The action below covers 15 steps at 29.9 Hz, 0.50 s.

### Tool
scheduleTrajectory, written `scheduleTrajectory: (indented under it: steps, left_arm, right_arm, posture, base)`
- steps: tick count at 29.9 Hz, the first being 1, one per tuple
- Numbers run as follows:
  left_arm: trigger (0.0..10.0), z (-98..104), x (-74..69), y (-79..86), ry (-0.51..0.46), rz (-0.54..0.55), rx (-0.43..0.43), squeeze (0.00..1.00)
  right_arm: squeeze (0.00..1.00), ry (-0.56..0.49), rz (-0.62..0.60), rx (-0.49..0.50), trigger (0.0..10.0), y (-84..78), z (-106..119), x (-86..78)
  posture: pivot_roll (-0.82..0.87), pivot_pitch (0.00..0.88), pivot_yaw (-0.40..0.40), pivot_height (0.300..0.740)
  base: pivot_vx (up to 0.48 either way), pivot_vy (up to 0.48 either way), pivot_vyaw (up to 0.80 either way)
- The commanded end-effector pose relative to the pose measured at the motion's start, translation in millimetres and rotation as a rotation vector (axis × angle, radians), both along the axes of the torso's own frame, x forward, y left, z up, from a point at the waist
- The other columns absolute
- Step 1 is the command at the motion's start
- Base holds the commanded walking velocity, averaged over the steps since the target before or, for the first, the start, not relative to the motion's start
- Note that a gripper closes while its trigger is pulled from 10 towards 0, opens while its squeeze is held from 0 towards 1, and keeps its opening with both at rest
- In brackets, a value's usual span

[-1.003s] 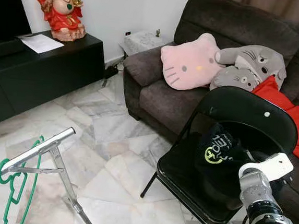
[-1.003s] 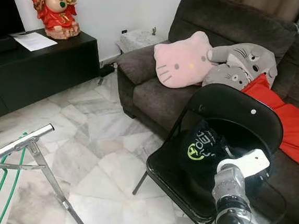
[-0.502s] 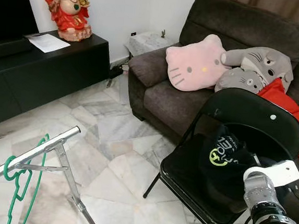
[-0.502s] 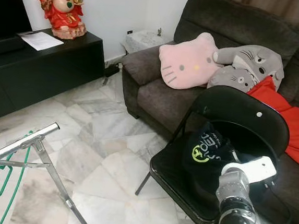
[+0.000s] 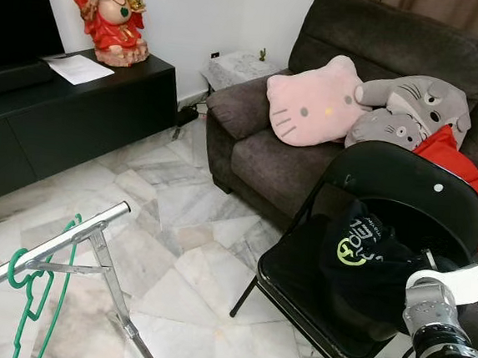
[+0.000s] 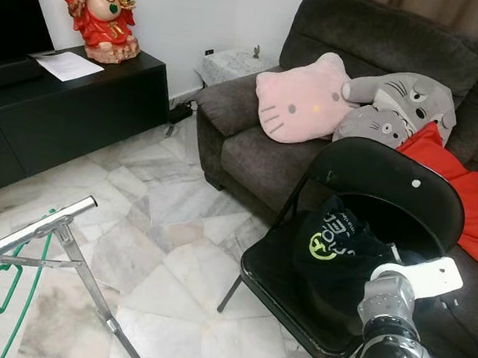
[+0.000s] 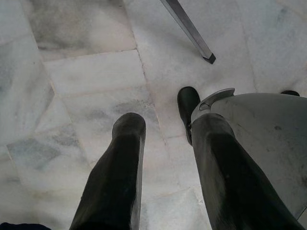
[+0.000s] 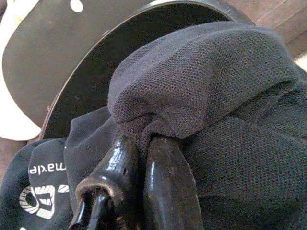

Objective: Hang hanger

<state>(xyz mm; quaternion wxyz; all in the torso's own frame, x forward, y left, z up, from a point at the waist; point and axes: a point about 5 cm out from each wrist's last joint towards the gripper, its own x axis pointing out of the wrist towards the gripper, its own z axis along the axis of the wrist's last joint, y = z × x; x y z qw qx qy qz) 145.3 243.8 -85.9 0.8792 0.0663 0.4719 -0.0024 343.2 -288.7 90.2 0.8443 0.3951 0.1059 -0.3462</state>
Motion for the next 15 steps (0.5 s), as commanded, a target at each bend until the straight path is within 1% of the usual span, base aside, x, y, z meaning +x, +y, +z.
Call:
scheduleTrajectory:
  steps: [1,5,11,12,13,14,15]
  left_arm:
    - [10.0,-3,-6.7,1.7,0.041,-0.021,0.017,0.00]
    - [10.0,-3,-6.8,1.3,0.041,-0.023,0.017,0.00]
    - [10.0,-3,-6.6,0.9,0.043,-0.025,0.019,0.00]
    - [10.0,-3,-6.6,0.9,0.043,-0.026,0.020,0.00]
    - [10.0,-3,-6.6,0.8,0.044,-0.026,0.020,0.00]
    - [10.0,-3,-6.6,0.8,0.044,-0.026,0.020,0.00]
    - [10.0,-3,-6.5,0.7,0.044,-0.027,0.019,0.00]
  right_arm:
    - [1.00,-0.013,0.011,-0.031,10.0,-1.4,5,2.4]
    - [1.00,-0.013,0.017,-0.052,10.0,-1.6,6,2.7]
    - [0.99,-0.025,0.014,-0.081,10.0,-4.6,13,5.3]
    - [0.80,-0.030,0.015,-0.083,10.0,-4.7,15,6.1]
    - [0.10,-0.034,0.016,-0.085,10.0,-4.7,16,6.9]
    - [0.10,-0.034,0.016,-0.085,10.0,-4.7,16,6.9]
    - [0.00,-0.038,0.017,-0.084,10.0,-4.7,18,7.7]
  posture:
    - [0.05,0.028,0.008,0.740]
    - [0.04,0.023,0.007,0.740]
    - [0.04,0.018,0.005,0.740]
    - [0.04,0.018,0.005,0.740]
    - [0.04,0.018,0.005,0.740]
    - [0.04,0.018,0.005,0.740]
    - [0.04,0.019,0.005,0.740]
  base:
    - [0.000,0.000,0.00]
    - [0.000,0.000,0.00]
    - [0.000,0.000,0.00]
    - [0.000,0.000,0.00]
    - [0.000,0.000,0.00]
    - [0.000,0.000,0.00]
    - [0.000,0.000,0.00]
